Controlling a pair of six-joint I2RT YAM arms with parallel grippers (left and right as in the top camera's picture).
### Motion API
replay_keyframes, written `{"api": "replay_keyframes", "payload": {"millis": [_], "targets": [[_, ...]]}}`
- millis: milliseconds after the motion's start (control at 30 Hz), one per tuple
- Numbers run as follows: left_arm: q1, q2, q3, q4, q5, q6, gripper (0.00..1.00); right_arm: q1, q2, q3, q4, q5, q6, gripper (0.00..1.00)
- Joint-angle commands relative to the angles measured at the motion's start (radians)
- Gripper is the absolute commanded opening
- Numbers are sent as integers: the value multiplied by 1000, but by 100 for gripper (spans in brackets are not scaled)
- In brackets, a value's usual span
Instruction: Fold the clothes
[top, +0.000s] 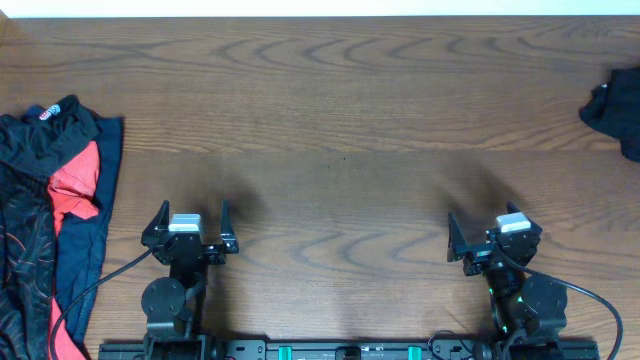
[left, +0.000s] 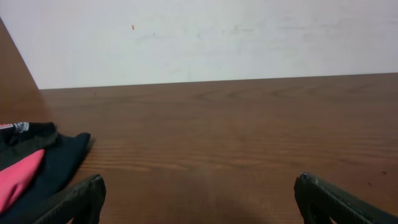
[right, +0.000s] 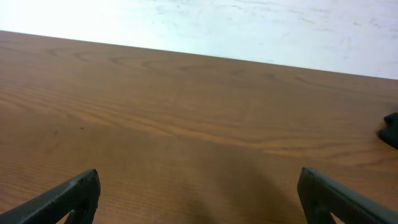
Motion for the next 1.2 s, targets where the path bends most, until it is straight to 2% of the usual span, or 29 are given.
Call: {"api": "replay_keyframes", "payload": {"millis": [0, 467, 633, 800, 967, 1033, 1167], "targets": [[-5, 0, -8, -47, 0, 6, 98, 21, -8, -7, -2, 11, 13, 99], [-5, 0, -8, -46, 0, 6, 98, 21, -8, -7, -4, 10, 15, 99], [-5, 0, -8, -45, 10, -24, 98, 21, -7, -7, -5, 11, 120, 99], [-5, 0, -8, -45, 13, -108, 98, 21, -6, -7, -5, -20, 341, 99], [-5, 0, -8, -32, 48, -132, 98, 21, -6, -6, 2, -69, 354, 99], [-5, 0, -3, -34, 95, -140, 98, 21, -4, -3, -21, -78, 353, 99], [-5, 25, 35, -42, 85, -188, 98, 21, 26, 23, -92, -84, 353, 99]]}}
